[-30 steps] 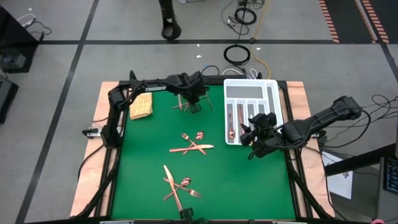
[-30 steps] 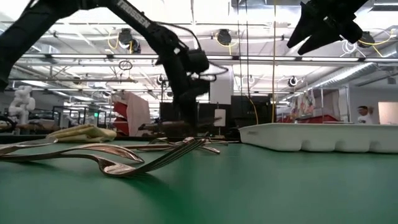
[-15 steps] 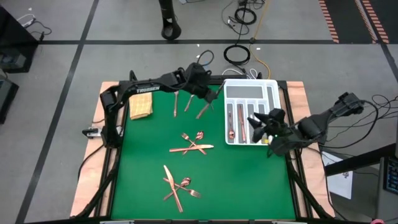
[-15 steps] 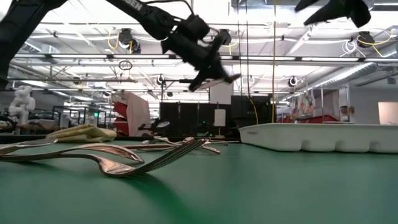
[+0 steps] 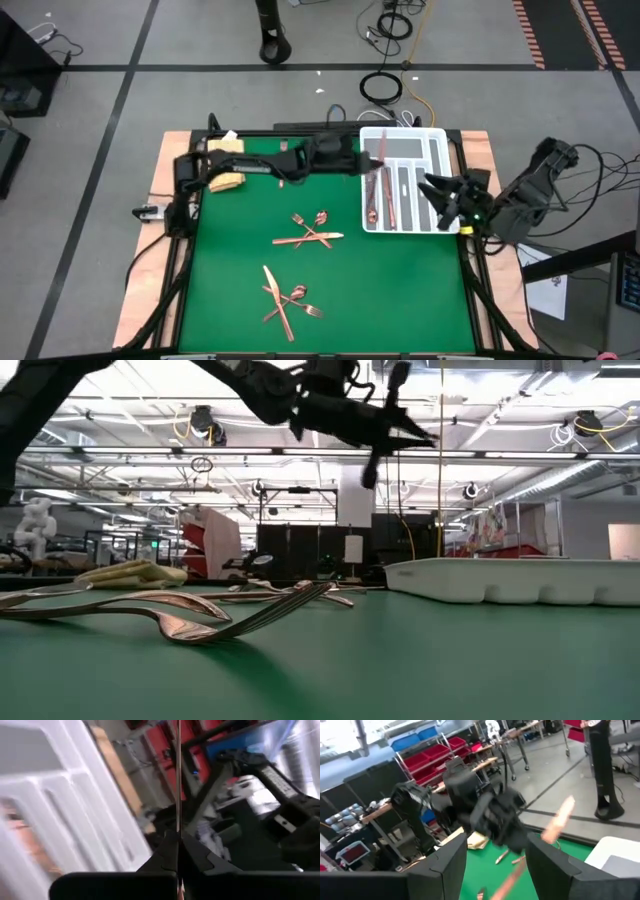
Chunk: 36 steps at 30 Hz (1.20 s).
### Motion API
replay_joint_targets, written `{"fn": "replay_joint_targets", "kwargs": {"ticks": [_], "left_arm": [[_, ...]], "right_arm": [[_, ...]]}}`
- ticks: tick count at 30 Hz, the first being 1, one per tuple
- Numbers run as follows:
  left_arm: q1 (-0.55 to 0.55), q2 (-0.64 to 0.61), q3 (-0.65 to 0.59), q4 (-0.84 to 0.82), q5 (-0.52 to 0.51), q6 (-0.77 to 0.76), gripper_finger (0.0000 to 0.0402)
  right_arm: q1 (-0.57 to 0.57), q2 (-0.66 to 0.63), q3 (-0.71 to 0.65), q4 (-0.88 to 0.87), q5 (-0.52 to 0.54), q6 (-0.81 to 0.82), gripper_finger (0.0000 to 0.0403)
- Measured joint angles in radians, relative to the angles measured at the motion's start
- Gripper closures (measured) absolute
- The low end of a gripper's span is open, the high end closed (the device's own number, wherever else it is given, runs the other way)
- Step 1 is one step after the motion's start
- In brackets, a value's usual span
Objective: Sort silverware
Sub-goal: Put the top gold table knife into the silverware organizer
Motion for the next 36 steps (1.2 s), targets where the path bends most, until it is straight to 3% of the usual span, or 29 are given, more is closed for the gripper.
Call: {"fn": "replay_joint_targets", "kwargs": {"ticks": [8, 16, 20, 24, 36], "left_arm": [[-0.051, 0.171, 0.010, 0.241, -0.120, -0.148, 0.0399], [-0.065, 0.313, 0.145, 0.230, -0.209, -0.146, 0.0399], [-0.072, 0.343, 0.243, 0.058, -0.238, -0.094, 0.0399], [-0.082, 0.344, 0.292, -0.134, -0.346, -0.080, 0.0399], [-0.103, 0.350, 0.359, -0.349, -0.430, -0.072, 0.0399]], "right_arm": [[0.010, -0.006, 0.000, 0.018, -0.006, -0.057, 0.0216], [0.010, -0.005, 0.000, 0.014, -0.009, -0.070, 0.0216], [0.024, -0.005, 0.000, 0.015, -0.009, -0.086, 0.0216], [0.041, -0.005, 0.000, 0.014, -0.009, -0.091, 0.0216], [0.047, -0.005, 0.000, 0.006, -0.006, -0.134, 0.0216]]}}
